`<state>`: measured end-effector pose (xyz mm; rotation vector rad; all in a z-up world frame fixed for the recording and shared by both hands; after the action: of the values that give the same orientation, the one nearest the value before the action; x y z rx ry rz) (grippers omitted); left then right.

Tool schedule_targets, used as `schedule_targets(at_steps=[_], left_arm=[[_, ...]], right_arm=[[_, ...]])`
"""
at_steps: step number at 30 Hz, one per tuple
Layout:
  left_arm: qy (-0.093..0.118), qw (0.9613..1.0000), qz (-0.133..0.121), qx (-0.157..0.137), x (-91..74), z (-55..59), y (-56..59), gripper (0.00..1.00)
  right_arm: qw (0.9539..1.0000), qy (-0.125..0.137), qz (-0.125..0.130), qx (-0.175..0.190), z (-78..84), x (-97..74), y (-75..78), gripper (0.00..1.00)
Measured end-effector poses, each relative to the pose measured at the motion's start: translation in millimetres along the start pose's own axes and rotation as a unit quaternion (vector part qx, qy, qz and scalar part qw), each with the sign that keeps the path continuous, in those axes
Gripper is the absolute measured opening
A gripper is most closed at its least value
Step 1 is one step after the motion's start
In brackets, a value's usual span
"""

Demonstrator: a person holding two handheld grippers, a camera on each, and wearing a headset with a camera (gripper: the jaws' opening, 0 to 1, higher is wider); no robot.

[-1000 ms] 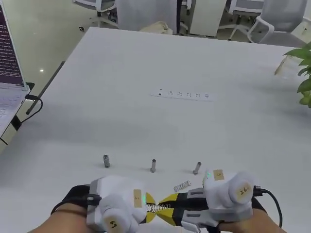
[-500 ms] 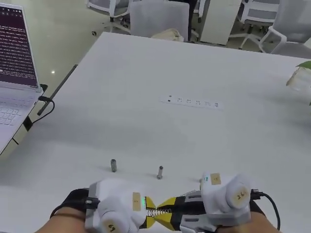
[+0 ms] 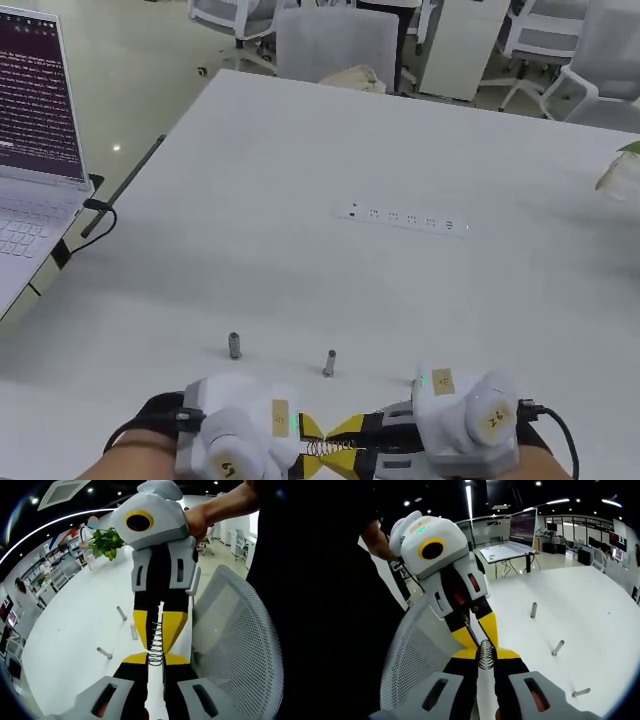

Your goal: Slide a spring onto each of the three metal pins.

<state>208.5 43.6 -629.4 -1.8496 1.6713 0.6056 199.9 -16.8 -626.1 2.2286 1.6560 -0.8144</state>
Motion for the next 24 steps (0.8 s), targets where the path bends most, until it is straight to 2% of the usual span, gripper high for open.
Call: schedule_targets(at_steps=[2, 7, 11, 14, 17, 20, 24], left_arm=[[0.005, 0.9998, -0.009, -0.018, 1.3, 2.4, -2.7, 0.03], [-0.002, 0.9988, -0.018, -0.046, 1.2, 13.4, -3.8, 0.09], [0.005, 0.9959, -0.035, -0.083, -3.2, 23.5, -5.9, 0.13], [0.007, 0.9917, -0.053, -0.117, -6.7, 33.7, -9.5, 0.16], [0.022, 0.9864, -0.068, -0.148, -14.0, 38.2, -12.4, 0.17], [0.027, 0.983, -0.082, -0.162, -19.6, 41.2, -15.9, 0.18], [0.04, 0.976, -0.103, -0.188, -28.3, 45.4, -22.5, 0.2]], right_arm=[[1.0, -0.002, 0.002, -0.001, 0.4, 0.1, 1.9, 0.09], [0.9999, 0.001, 0.011, 0.004, 0.6, -5.3, 11.8, 0.09], [0.9998, 0.001, 0.021, 0.007, 1.8, -12.0, 22.8, 0.09], [0.9995, 0.003, 0.03, 0.012, 2.1, -16.7, 30.8, 0.09], [0.9991, 0.003, 0.041, 0.015, 2.5, -20.6, 39.8, 0.09], [0.9988, 0.0, 0.047, 0.015, 1.9, -22.0, 44.4, 0.09], [0.9983, -0.008, 0.056, 0.013, 2.1, -23.5, 54.6, 0.09]])
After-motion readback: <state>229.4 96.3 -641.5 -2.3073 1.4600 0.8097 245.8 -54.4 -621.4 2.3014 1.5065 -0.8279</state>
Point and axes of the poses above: the centre of the closed fingertips' face, and the gripper's own axes: x roughly forward along the fingers, y roughly to its right, z roughly out of its underside, the point moved 5 cm from there along -x, roughly backward along the fingers, and after that the axes turned 4 degrees about -x, right-handed, at the moved point
